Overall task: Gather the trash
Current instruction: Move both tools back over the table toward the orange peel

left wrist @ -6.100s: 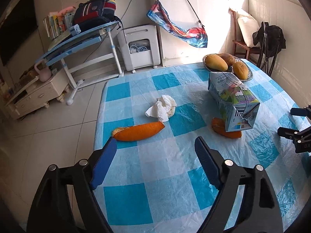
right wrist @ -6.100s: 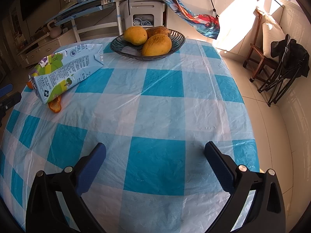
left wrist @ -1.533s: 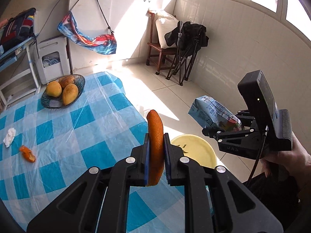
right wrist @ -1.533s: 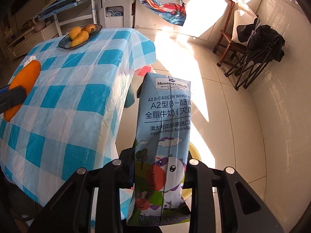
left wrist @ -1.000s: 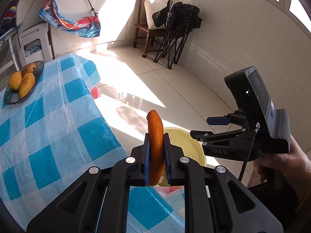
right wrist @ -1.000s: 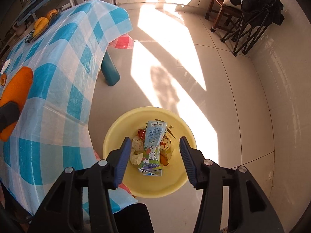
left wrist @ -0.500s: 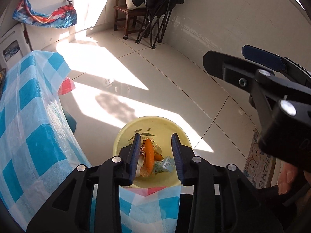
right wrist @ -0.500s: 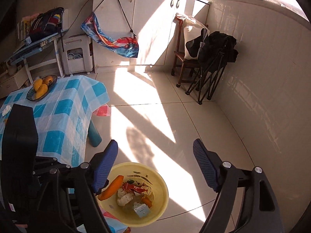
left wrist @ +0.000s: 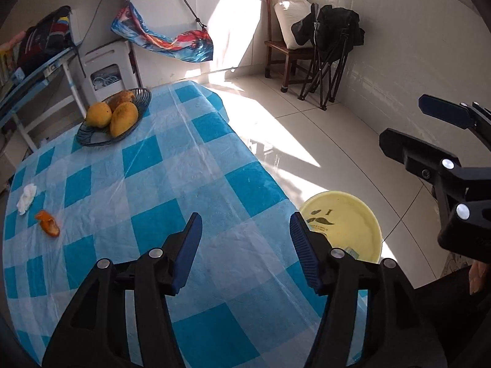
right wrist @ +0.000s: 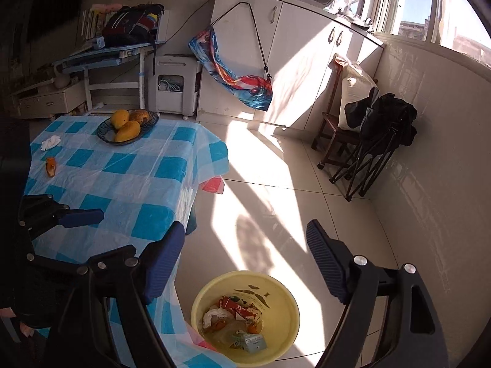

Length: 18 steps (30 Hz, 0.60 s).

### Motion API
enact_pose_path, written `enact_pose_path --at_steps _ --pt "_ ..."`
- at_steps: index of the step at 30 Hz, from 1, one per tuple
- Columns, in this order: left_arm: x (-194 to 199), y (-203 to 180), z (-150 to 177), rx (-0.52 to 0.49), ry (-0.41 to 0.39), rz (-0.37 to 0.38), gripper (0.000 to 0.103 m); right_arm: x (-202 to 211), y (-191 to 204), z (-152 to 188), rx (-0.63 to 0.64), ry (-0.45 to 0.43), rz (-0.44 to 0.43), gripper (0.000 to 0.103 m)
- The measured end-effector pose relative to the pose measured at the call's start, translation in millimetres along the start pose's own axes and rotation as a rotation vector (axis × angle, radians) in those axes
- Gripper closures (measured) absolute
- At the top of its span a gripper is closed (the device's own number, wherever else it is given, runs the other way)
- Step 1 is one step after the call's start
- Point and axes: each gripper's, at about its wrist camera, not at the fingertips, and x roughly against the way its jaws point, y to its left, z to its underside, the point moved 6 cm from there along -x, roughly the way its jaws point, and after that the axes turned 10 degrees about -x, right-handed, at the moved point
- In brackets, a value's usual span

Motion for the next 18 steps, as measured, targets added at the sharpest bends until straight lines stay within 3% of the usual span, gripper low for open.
enact_pose_path --at_steps 9,18 --pt "54 110 75 0.096 -0.010 -0.193 0.045 -5 128 34 0.194 0.098 -0.188 0.025" --pt "81 181 128 0.203 -0.014 -0.257 0.044 -1 197 46 0.303 0.085 -0.247 0.025"
